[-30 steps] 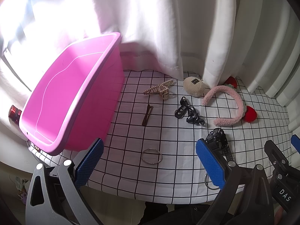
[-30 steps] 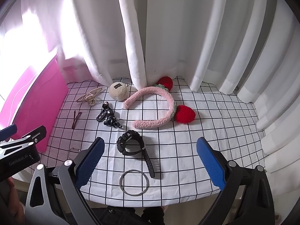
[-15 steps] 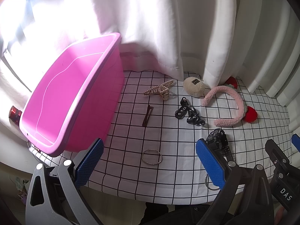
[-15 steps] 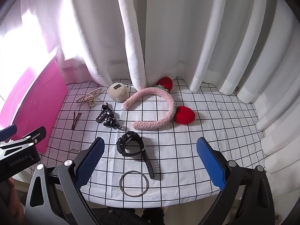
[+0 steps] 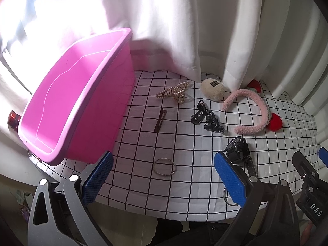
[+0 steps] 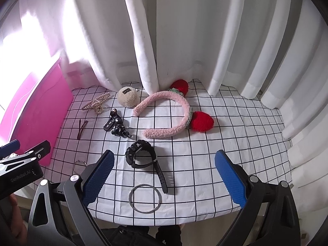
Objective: Organize jewelry
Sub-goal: 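Reach the right gripper to the black wristwatch and close on its case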
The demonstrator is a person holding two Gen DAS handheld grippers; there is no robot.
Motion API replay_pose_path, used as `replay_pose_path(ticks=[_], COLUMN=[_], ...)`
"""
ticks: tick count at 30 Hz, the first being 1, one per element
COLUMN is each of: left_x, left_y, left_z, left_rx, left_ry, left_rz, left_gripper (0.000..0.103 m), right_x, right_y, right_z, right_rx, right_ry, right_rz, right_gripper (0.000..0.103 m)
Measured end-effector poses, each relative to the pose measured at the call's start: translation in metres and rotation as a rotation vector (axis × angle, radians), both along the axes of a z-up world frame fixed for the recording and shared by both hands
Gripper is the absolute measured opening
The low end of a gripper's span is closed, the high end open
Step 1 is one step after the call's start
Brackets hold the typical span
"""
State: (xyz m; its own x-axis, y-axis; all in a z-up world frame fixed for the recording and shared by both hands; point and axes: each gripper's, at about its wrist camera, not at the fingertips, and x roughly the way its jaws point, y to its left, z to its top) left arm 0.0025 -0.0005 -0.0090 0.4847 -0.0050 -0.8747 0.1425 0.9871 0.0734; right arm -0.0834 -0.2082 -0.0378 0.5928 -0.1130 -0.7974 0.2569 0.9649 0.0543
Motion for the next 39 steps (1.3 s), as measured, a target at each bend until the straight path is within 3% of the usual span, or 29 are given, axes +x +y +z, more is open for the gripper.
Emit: replay_pose_path(ticks=[8,15,20,30,39], left_x=[-0.006,-0.025,-0.04,-0.033,-0.01], left_y=[-0.005,-0.022,-0.016,0.038,0.027], left_z=[-0.032,-0.071,-0.091,-0.112,-0.145], left_rx=[-0.055,-0.054,-0.054,-0.087,-0.104], left_ry=[0.061,0.091,0.086,0.052,0.061], left_rz=[0.011,-0.019,0.046,0.224,0.138], left_gripper=[0.097,0.097,0.097,0.097,0.097], right_x=[-0.011,-0.022,-0.02,0.014,0.044], right_y=[-0.03,-0.068,-0.08,-0.052,-0.014], right_z=[-0.026,-0.069,-0.098,-0.121,-0.137], right_rx=[0.048,0.098,0.103,0.117,0.095], right_ry=[0.038,0.09,0.118,0.099,0.083], right_rz=[0.013,0.016,0.065,0.238,0.343], right_gripper=[0.094,0.094,0.094,0.094,0.094])
